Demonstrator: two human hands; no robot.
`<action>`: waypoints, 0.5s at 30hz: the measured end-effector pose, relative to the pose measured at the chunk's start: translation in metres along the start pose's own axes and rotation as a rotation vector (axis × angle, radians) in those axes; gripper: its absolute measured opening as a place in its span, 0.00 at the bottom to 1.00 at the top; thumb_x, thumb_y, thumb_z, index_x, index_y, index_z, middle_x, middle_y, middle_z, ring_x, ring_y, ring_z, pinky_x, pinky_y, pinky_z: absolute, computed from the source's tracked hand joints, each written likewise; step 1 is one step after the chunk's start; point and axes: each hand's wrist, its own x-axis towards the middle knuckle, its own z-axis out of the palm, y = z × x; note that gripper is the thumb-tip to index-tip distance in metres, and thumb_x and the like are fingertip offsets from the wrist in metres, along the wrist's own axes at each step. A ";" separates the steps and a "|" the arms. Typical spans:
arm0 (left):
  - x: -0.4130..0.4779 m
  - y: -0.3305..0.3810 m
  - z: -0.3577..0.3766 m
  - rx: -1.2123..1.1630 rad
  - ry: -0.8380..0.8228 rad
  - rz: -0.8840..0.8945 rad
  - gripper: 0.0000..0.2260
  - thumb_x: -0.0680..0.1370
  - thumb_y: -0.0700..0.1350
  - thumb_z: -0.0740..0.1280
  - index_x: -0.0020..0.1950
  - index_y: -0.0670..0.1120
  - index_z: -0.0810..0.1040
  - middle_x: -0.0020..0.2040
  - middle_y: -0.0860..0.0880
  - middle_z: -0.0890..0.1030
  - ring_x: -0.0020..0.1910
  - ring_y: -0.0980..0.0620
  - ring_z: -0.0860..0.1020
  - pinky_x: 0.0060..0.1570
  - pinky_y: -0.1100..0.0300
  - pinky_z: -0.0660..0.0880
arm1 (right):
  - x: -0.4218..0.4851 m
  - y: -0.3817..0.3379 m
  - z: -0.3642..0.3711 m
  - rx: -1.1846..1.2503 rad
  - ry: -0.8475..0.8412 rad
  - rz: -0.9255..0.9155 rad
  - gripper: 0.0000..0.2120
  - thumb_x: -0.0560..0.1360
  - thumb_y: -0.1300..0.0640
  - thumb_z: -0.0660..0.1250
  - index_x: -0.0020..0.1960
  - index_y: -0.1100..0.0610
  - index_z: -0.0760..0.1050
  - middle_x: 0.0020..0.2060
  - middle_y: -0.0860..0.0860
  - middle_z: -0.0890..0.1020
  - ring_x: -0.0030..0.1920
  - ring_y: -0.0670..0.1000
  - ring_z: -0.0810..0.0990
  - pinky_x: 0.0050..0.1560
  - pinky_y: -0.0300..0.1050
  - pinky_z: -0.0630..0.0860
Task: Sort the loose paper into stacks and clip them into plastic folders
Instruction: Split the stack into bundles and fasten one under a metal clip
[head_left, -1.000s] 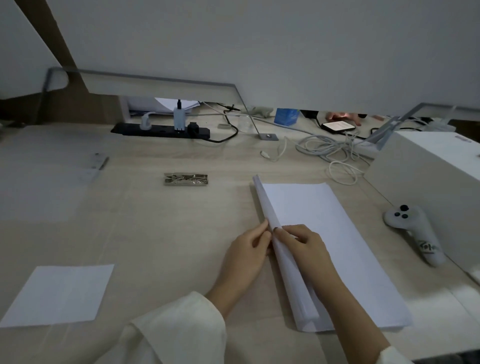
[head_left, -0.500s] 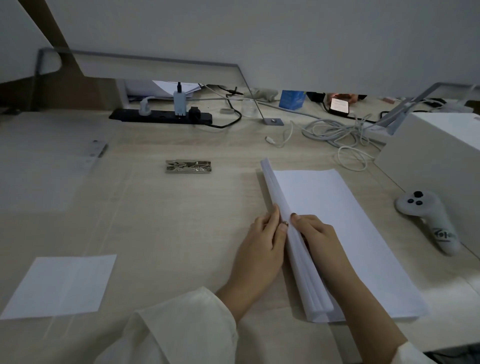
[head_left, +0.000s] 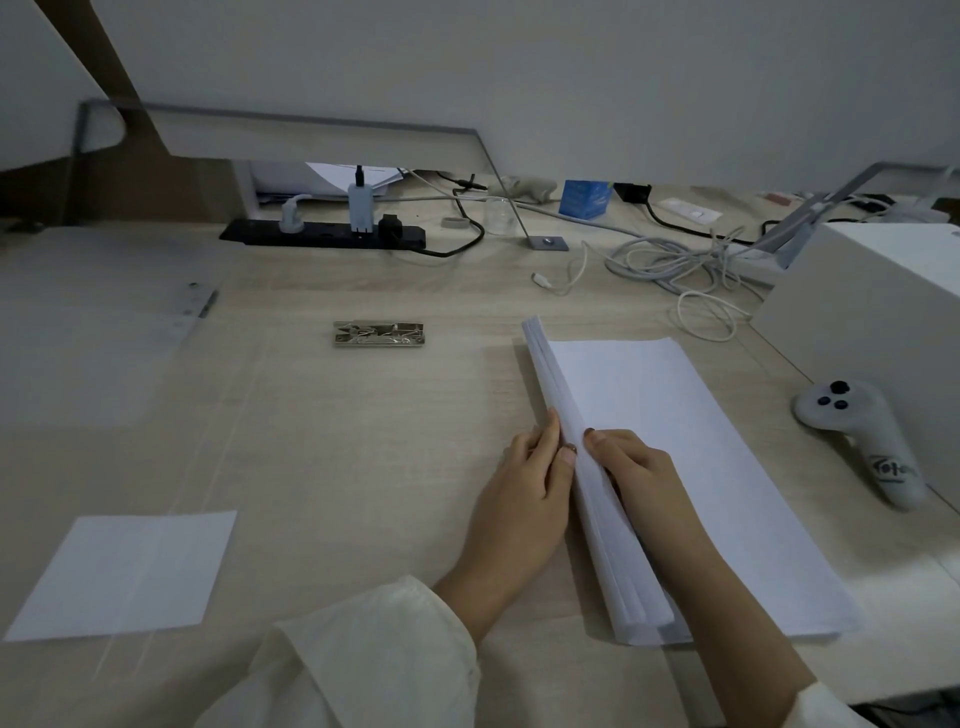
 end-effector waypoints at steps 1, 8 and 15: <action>-0.001 0.001 -0.001 -0.014 0.002 -0.011 0.22 0.81 0.53 0.51 0.75 0.54 0.56 0.67 0.55 0.68 0.64 0.58 0.70 0.60 0.64 0.67 | 0.000 0.000 0.000 -0.039 0.007 -0.020 0.10 0.79 0.54 0.58 0.42 0.48 0.76 0.46 0.45 0.79 0.46 0.41 0.77 0.45 0.28 0.71; -0.003 0.003 -0.004 -0.172 0.109 -0.045 0.14 0.80 0.48 0.57 0.65 0.51 0.73 0.44 0.58 0.77 0.44 0.62 0.75 0.45 0.70 0.70 | 0.003 0.007 0.000 -0.042 0.033 -0.053 0.11 0.77 0.56 0.61 0.42 0.59 0.80 0.38 0.49 0.82 0.39 0.44 0.78 0.41 0.33 0.72; -0.001 0.005 0.000 0.073 0.057 -0.054 0.20 0.81 0.42 0.51 0.74 0.44 0.58 0.61 0.47 0.69 0.49 0.54 0.71 0.45 0.67 0.67 | 0.008 0.011 -0.005 -0.062 0.041 -0.076 0.15 0.78 0.59 0.61 0.40 0.71 0.73 0.34 0.60 0.74 0.34 0.46 0.70 0.31 0.25 0.67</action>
